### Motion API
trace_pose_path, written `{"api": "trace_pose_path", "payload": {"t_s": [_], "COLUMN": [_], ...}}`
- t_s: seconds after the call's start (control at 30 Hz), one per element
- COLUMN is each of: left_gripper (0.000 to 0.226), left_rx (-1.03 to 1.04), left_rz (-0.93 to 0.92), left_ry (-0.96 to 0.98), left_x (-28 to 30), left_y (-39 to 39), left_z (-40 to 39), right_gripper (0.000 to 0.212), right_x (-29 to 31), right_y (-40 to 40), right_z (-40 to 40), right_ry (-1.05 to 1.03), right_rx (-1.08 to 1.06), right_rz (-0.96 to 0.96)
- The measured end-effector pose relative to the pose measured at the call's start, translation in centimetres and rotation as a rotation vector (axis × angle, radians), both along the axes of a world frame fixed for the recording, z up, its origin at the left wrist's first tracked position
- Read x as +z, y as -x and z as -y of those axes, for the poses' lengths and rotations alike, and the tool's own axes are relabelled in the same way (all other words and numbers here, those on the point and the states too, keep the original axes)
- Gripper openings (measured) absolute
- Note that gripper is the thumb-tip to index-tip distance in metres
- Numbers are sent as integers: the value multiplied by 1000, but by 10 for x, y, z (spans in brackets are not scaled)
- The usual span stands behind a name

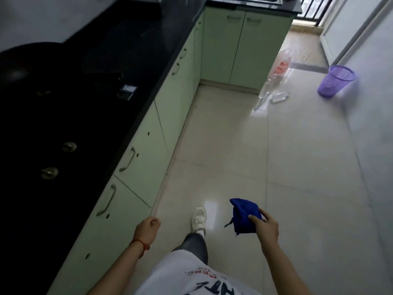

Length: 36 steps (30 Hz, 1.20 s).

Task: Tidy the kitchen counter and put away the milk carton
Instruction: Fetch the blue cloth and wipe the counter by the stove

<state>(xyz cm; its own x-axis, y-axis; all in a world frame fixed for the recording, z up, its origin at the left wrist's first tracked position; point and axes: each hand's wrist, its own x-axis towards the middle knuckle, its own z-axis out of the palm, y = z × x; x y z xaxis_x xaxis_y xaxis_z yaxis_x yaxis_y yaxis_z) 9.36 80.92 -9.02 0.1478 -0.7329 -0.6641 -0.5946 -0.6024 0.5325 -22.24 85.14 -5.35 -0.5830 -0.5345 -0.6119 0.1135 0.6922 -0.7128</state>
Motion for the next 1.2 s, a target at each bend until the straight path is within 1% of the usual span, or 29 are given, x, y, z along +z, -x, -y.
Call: {"api": "trace_pose_path", "payload": {"t_s": [0.1,0.27,0.37,0.47,0.57,0.63,0.77,0.93,1.0,1.1,1.2], "left_gripper": [18,18,15,17,23,21,23,27,27,19,32], "left_rx": [28,-42,-112,-158,-148,-135,-37,66,118,225,329], "left_rz": [-2,2,-21,-39,-52,-54,-35,-2,-7,-33,-71], "left_ry": [-61,-96,-70,-10,54,89,95,35,19,32,100], "left_x": [-10,-4,6,15,22,22,15,20,23,34,46], "left_y": [17,61,97,135,171,189,214,226,227,226,226], "left_z": [54,161,236,306,379,420,493,548,567,595,631], "right_gripper": [49,48,49,50,50,50,51,48,49,49,51], "right_x": [2,12,15,12,4,-2,-11,2,8,18,24], "right_y": [23,66,91,113,139,155,192,228,234,228,209], "right_z": [63,155,201,242,291,325,411,532,584,659,731], "right_ry": [-1,1,13,6,-12,-26,-28,-1,29,66,117], "right_rx": [-5,-31,-59,-89,-106,-90,-26,94,160,268,388], "right_rz": [-4,-24,-23,-10,1,8,22,36,42,64,93]}}
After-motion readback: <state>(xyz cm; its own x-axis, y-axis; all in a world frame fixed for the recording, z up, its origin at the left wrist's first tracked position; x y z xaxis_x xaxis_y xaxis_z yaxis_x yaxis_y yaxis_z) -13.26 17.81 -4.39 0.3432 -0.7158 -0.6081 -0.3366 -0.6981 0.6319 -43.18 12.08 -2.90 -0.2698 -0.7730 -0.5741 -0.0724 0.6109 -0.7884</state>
